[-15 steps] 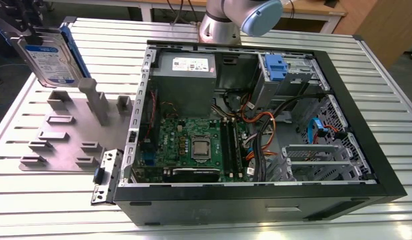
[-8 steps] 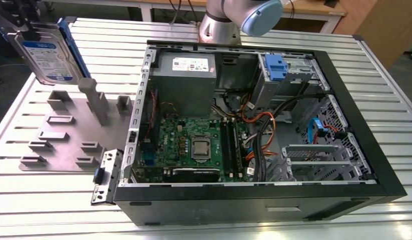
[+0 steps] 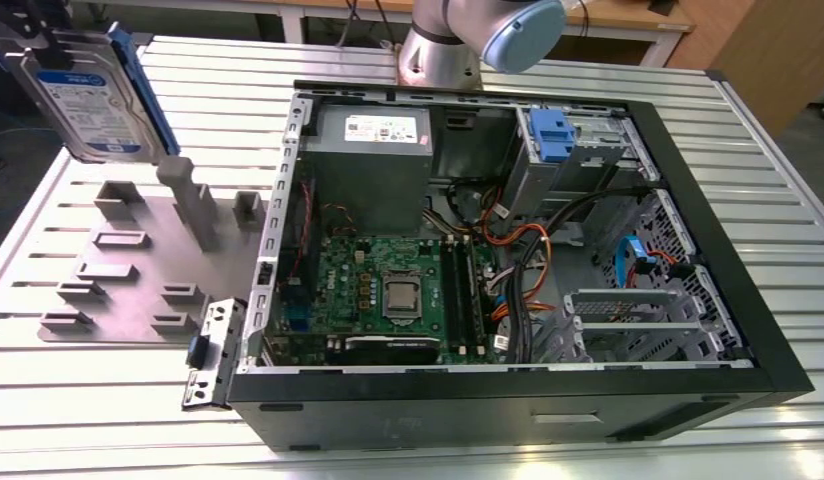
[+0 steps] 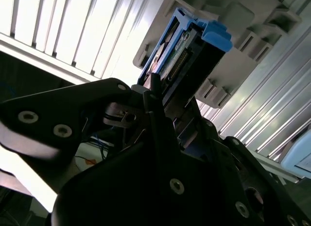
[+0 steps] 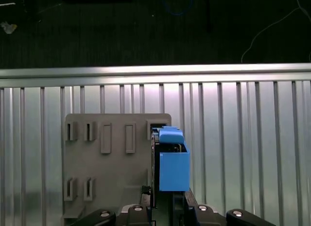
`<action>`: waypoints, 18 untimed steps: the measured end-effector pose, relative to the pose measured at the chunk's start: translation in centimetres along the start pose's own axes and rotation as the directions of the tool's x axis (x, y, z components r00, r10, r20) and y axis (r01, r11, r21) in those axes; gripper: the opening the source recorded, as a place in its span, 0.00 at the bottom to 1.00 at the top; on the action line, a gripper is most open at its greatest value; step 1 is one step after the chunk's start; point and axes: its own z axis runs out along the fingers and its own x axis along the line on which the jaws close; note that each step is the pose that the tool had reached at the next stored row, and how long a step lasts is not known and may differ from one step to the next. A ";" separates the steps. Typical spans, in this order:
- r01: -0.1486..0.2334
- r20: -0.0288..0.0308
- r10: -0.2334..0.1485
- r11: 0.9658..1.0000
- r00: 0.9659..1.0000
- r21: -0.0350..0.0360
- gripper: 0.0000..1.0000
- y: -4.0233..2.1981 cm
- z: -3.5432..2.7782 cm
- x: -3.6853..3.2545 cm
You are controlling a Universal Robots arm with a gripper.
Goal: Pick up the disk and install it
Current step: 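Pick up the disk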
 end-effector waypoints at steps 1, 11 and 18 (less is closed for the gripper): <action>0.000 0.000 0.000 1.000 1.000 0.000 0.35 0.00 -0.25 -0.01; 0.000 0.000 0.000 1.000 1.000 0.000 0.35 0.02 -1.49 -0.06; 0.000 0.000 0.000 1.000 1.000 0.000 0.35 0.02 -1.68 -0.07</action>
